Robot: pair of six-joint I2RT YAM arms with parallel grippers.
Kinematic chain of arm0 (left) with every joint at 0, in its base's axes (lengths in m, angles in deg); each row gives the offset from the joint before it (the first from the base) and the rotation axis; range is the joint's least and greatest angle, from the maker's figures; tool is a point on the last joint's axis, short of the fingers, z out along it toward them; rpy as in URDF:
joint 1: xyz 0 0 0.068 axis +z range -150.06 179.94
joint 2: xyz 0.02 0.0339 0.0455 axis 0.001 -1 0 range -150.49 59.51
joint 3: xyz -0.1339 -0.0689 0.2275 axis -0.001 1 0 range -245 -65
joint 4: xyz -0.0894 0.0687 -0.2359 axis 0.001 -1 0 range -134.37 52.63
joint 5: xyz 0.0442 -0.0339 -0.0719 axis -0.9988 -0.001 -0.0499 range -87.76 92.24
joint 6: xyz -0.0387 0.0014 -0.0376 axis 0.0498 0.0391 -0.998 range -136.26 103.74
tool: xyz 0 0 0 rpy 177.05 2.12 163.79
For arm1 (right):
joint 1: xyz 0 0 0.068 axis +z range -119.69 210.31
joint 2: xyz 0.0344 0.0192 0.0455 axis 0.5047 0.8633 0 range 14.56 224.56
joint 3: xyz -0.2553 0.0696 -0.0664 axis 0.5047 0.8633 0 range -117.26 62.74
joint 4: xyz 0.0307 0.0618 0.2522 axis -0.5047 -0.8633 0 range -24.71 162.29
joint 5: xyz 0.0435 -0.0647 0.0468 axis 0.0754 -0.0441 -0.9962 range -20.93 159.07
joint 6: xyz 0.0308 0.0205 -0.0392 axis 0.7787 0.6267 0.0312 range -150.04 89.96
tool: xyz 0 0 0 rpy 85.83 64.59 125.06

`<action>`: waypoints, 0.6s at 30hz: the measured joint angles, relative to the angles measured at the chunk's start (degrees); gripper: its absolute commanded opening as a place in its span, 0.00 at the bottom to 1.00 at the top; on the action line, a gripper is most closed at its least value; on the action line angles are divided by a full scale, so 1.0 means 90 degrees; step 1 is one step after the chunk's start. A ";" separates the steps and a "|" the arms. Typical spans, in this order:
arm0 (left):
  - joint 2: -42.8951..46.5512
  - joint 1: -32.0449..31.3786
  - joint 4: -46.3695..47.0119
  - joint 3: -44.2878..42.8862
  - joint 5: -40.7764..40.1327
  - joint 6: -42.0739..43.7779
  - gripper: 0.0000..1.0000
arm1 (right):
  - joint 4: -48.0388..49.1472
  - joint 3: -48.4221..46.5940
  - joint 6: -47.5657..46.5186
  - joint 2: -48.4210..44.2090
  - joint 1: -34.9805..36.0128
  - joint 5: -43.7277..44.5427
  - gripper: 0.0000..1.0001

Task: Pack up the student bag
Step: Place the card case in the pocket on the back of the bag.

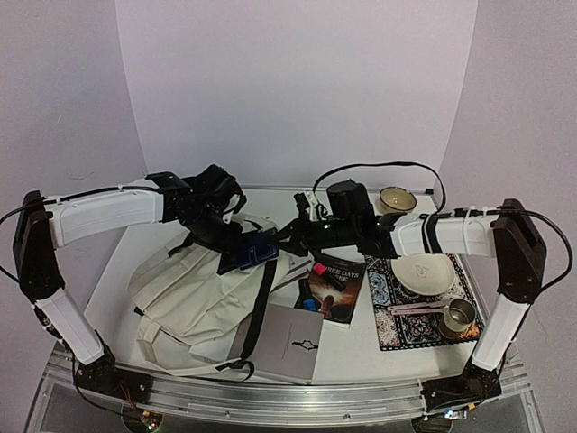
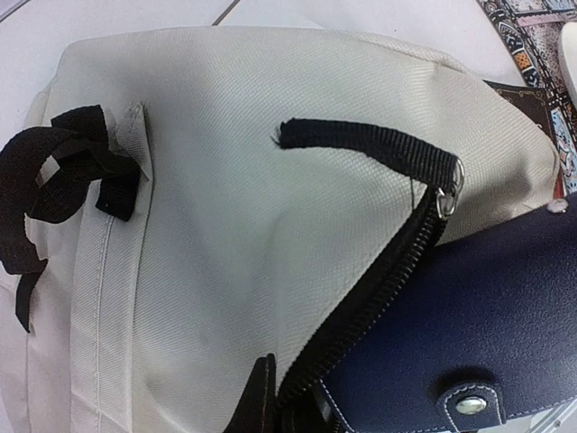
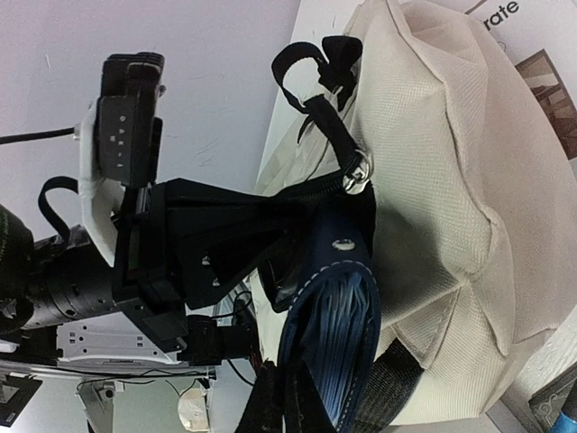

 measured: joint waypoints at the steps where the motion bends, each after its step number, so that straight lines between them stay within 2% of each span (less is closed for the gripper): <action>1: 0.0004 0.0000 -0.0011 0.0000 0.0006 0.0002 0.00 | 0.0056 -0.0008 0.0040 0.0050 0.0000 -0.0031 0.00; 18: 0.0087 0.0000 -0.0033 0.0000 0.0182 0.0316 0.00 | 0.0972 -0.0604 0.1039 0.1126 0.0041 -0.0608 0.00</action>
